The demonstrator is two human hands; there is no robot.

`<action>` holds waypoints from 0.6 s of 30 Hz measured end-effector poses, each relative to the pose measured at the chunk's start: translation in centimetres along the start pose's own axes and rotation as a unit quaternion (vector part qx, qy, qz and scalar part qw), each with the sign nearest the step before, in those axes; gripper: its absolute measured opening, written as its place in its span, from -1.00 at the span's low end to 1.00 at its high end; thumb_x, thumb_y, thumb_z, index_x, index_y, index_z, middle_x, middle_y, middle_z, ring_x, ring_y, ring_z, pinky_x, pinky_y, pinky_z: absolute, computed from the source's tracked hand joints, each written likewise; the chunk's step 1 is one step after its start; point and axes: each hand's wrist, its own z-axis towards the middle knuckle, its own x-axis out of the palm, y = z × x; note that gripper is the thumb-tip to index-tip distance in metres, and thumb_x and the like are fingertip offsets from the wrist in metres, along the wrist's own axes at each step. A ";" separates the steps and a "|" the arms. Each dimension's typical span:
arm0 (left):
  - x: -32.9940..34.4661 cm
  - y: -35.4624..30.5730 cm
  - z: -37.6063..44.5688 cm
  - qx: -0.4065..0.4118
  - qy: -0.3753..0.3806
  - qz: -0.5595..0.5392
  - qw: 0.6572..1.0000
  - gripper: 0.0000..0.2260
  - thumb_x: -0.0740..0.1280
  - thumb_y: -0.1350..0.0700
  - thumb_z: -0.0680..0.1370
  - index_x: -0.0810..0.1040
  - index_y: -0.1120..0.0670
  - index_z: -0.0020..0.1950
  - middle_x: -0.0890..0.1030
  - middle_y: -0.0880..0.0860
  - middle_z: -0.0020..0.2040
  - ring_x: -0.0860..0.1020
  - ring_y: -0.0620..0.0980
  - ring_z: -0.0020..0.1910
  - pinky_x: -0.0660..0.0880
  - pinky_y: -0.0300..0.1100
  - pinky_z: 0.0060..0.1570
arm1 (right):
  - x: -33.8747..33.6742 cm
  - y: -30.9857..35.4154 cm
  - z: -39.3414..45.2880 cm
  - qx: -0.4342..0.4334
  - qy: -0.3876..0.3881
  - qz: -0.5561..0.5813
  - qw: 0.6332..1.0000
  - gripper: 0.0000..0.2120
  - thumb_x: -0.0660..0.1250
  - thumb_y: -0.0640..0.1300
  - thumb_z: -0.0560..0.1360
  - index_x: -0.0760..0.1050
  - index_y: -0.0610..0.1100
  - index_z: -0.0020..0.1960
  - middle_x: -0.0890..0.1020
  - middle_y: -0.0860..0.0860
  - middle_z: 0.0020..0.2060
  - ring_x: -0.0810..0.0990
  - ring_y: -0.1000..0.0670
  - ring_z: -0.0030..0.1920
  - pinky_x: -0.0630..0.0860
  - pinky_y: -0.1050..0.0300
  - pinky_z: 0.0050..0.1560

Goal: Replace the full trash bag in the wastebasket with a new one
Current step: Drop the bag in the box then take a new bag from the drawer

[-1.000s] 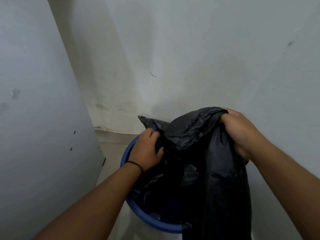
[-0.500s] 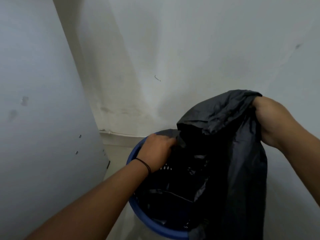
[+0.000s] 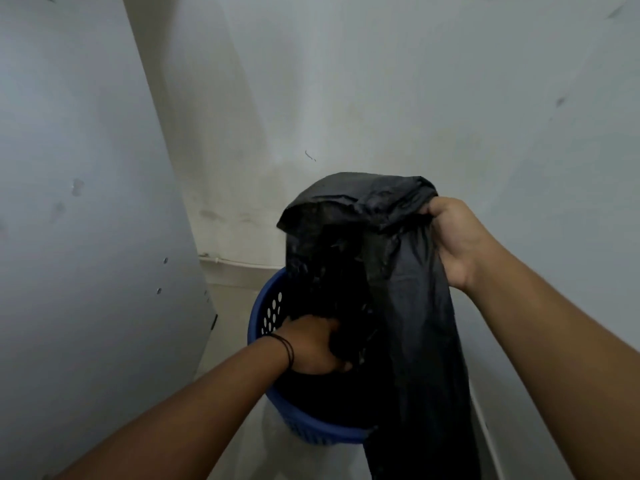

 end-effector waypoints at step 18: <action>-6.0 -6.8 -0.8 -0.060 -0.237 -0.635 0.733 -0.60 0.41 -0.10 0.43 0.50 -0.04 0.23 0.60 -0.04 0.11 0.57 -0.02 -0.01 0.53 -0.07 -0.08 | -2.2 -4.3 -4.7 0.071 0.045 -0.291 0.953 -0.77 0.33 -0.06 0.49 0.59 -0.17 0.05 0.70 -0.12 -0.05 0.68 -0.12 -0.02 0.58 -0.01 0.04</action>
